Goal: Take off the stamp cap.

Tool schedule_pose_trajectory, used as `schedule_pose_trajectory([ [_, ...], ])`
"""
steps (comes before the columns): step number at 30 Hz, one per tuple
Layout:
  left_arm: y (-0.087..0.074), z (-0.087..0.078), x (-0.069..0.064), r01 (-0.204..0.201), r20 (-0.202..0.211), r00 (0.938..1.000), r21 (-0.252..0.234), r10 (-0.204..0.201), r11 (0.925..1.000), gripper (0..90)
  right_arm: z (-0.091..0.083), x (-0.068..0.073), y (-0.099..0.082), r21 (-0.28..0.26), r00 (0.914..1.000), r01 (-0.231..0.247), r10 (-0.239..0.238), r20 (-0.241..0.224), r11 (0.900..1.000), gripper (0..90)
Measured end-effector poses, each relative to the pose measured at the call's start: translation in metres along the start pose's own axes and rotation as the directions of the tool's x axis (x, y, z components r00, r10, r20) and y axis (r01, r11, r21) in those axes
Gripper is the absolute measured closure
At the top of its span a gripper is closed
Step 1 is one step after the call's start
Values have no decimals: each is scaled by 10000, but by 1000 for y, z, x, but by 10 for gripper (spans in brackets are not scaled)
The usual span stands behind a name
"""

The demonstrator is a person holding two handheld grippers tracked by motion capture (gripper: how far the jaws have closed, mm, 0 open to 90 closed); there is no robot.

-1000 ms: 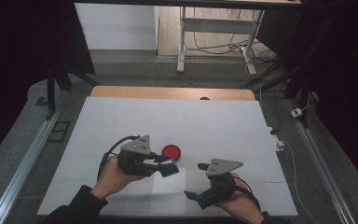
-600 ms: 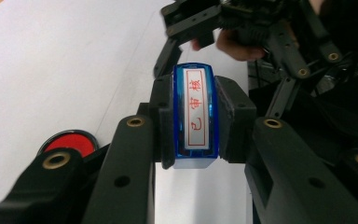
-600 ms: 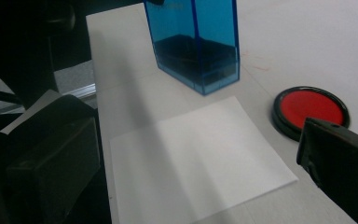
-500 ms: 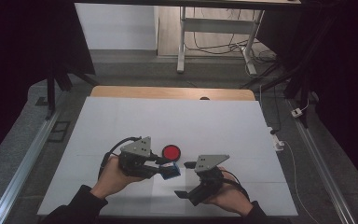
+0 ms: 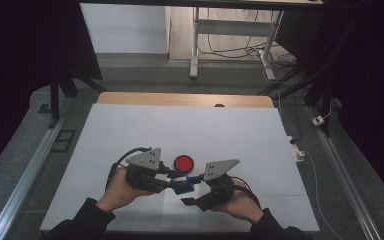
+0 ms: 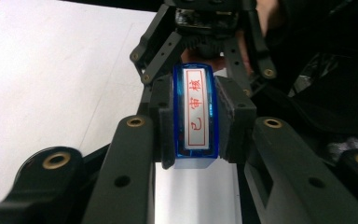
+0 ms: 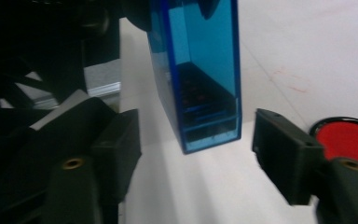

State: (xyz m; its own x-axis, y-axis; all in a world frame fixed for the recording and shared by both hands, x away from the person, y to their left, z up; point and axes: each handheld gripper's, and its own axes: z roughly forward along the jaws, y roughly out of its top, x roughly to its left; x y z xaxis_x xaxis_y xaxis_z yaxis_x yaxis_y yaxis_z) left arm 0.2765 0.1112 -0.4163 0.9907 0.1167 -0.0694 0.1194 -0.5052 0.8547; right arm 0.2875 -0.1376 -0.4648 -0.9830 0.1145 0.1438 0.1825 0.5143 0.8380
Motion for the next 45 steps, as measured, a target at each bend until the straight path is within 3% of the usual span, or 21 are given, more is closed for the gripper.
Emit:
schedule_pose_trajectory([
  [6, 0, -1, -1, -198, 251, 9995, -236, 204, 9995, 705, -2, 0, 2, -194, 9984, 237, -246, -505, 9995, 524],
  [22, -2, -3, 0, -343, 491, 9981, -562, 371, 9978, 705, -5, 1, 4, -473, 9959, 358, -396, -813, 9982, 661],
  [29, -2, -4, 0, -457, 570, 9971, -702, 498, 9965, 705, -7, 2, 5, -569, 9947, 454, -503, -892, 9973, 683],
  [37, -2, -5, 0, -461, 583, 9970, -825, 510, 9955, 706, -8, 2, 6, -581, 9951, 203, -258, -956, 9981, 689],
  [45, -1, -6, -3, -679, 160, 9975, -831, 695, 9942, 708, -8, -1, 7, -453, 9897, -914, 857, -1144, 9948, 692],
])
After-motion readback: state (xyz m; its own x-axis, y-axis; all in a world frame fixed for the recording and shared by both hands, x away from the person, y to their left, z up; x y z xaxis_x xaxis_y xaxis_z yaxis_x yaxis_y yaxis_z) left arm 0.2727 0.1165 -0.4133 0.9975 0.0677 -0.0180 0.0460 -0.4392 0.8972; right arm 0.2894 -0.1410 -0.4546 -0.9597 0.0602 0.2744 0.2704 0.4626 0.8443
